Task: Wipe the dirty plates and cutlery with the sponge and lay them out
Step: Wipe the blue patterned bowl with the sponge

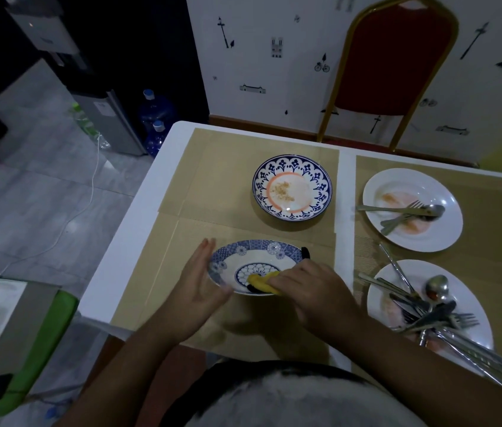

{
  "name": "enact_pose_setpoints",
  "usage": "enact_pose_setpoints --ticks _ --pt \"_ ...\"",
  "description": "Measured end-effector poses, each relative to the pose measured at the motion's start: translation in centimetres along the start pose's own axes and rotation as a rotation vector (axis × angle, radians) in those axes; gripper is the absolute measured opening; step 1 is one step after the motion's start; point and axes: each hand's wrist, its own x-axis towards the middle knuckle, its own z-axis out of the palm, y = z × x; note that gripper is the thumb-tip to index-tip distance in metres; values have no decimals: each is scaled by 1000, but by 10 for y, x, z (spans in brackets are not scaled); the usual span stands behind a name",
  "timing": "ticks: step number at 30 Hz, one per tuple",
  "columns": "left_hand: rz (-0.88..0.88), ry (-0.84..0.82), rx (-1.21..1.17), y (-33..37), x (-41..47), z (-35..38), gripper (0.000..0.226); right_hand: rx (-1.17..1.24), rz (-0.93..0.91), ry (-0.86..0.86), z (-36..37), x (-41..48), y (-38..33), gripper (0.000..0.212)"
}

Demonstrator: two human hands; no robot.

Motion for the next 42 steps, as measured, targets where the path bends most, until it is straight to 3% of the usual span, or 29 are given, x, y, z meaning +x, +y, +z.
enact_pose_setpoints --ticks 3,6,9,12,16,23,28,33,37,40,42 --pt "229 -77 313 -17 -2 -1 68 32 -25 -18 -3 2 5 48" --pt "377 -15 394 -11 4 -2 29 75 -27 -44 -13 9 9 48" --pt "416 60 376 0 8 -4 23 140 33 -25 -28 22 16 48" --pt "309 67 225 9 12 -6 16 311 262 64 -51 39 17 58" --pt "70 -39 -125 17 11 2 18 424 541 114 -64 45 21 57" --pt "-259 -74 -669 16 -5 35 37 437 729 232 -55 32 16 58" --pt "-376 -43 -989 17 -8 49 41 389 598 102 -43 17 4 68" --pt "-399 -86 -948 19 -7 50 41 310 478 1 -23 21 2 70" --pt "-406 -86 -991 27 -1 54 40 248 126 10 -3 23 -7 63" --pt "-430 -30 -1129 26 2 55 41 226 -40 -36 5 18 -10 46" --pt "-452 3 -1262 24 1 52 42 169 -141 -43 6 11 -7 49"
